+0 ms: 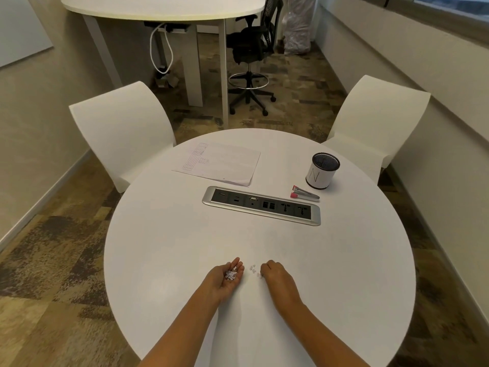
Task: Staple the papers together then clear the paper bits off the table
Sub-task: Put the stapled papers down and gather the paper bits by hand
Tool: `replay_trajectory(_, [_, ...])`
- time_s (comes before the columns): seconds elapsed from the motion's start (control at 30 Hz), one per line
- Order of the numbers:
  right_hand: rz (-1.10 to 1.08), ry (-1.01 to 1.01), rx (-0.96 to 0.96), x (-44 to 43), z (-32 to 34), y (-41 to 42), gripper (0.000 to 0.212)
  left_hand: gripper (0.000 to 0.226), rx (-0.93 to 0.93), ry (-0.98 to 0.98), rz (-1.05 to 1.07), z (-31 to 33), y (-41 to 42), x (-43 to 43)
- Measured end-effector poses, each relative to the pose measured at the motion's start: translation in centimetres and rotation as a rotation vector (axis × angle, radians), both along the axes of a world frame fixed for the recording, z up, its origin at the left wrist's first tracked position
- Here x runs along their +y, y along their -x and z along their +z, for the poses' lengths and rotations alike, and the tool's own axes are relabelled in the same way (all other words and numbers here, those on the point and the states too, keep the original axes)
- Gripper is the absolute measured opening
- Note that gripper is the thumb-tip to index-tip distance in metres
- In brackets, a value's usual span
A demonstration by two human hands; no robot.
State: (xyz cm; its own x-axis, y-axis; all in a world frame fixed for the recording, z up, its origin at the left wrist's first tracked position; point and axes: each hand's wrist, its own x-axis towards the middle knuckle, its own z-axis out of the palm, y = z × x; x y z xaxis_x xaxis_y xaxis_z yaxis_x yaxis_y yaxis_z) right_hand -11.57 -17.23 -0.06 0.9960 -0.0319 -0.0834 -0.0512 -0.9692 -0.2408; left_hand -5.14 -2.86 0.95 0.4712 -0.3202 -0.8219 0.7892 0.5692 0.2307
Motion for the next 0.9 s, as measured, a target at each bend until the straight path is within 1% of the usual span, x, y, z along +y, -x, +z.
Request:
replay_trajectory(0.07, [-0.021,0.061,0.000,0.4,0.5,-0.1,0.037,0.034,-0.005,-0.006,-0.010,0.1,0.1,0.0])
replay_trajectory(0.1, [-0.037,0.063,-0.031,0.5,0.5,-0.3,0.038,0.033,-0.006,-0.008,-0.012,0.1,0.2,0.0])
replay_trajectory(0.13, [-0.055,-0.008,-0.021,0.5,0.5,-0.6,0.032,0.032,-0.004,-0.007,-0.012,0.0,0.3,0.0])
replay_trajectory(0.17, [-0.143,-0.136,-0.021,0.5,0.3,-0.9,0.023,0.031,-0.002,-0.007,-0.009,-0.1,0.3,0.0])
replay_trajectory(0.2, [-0.290,-0.306,0.004,0.3,0.3,-1.3,0.018,0.030,-0.002,-0.006,-0.008,-0.1,0.4,0.0])
replay_trajectory(0.27, [-0.617,-0.706,0.065,-0.1,0.8,-1.9,0.014,0.027,-0.002,-0.009,-0.009,-0.1,0.6,0.0])
replay_trajectory(0.3, [-0.719,-0.881,0.083,-0.1,1.1,-2.1,0.013,0.026,-0.001,-0.012,-0.010,-0.2,0.6,-0.1])
replay_trajectory(0.33, [-0.746,-0.989,0.098,0.1,1.4,-2.0,0.013,0.025,0.000,-0.011,-0.015,-0.2,0.7,-0.2])
replay_trajectory(0.4, [-0.665,-1.113,0.149,1.0,2.0,-2.0,0.012,0.027,-0.002,0.001,-0.028,-0.3,0.8,-0.2])
replay_trajectory(0.43, [-0.593,-1.122,0.160,1.7,2.3,-1.9,0.013,0.027,-0.001,0.013,-0.029,-0.3,0.9,-0.2])
replay_trajectory(0.47, [-0.524,-1.073,0.156,2.4,2.5,-1.8,0.014,0.027,-0.004,0.023,-0.029,-0.4,1.0,-0.2])
replay_trajectory(0.57, [-0.365,-0.811,0.109,3.9,2.4,-1.7,0.022,0.022,-0.028,0.024,-0.026,-0.3,1.4,-0.3])
replay_trajectory(0.67, [-0.311,-0.698,0.046,4.7,2.4,-1.6,0.026,0.026,-0.031,0.052,0.005,-0.2,1.5,-0.2])
replay_trajectory(0.77, [-0.277,-0.580,-0.034,4.8,2.3,-1.5,0.021,0.024,-0.024,0.107,0.008,-0.1,1.6,-0.1])
replay_trajectory(0.9, [-0.191,-0.489,-0.054,4.8,2.1,-1.2,0.020,0.022,0.020,0.122,0.070,-0.3,1.7,-0.2])
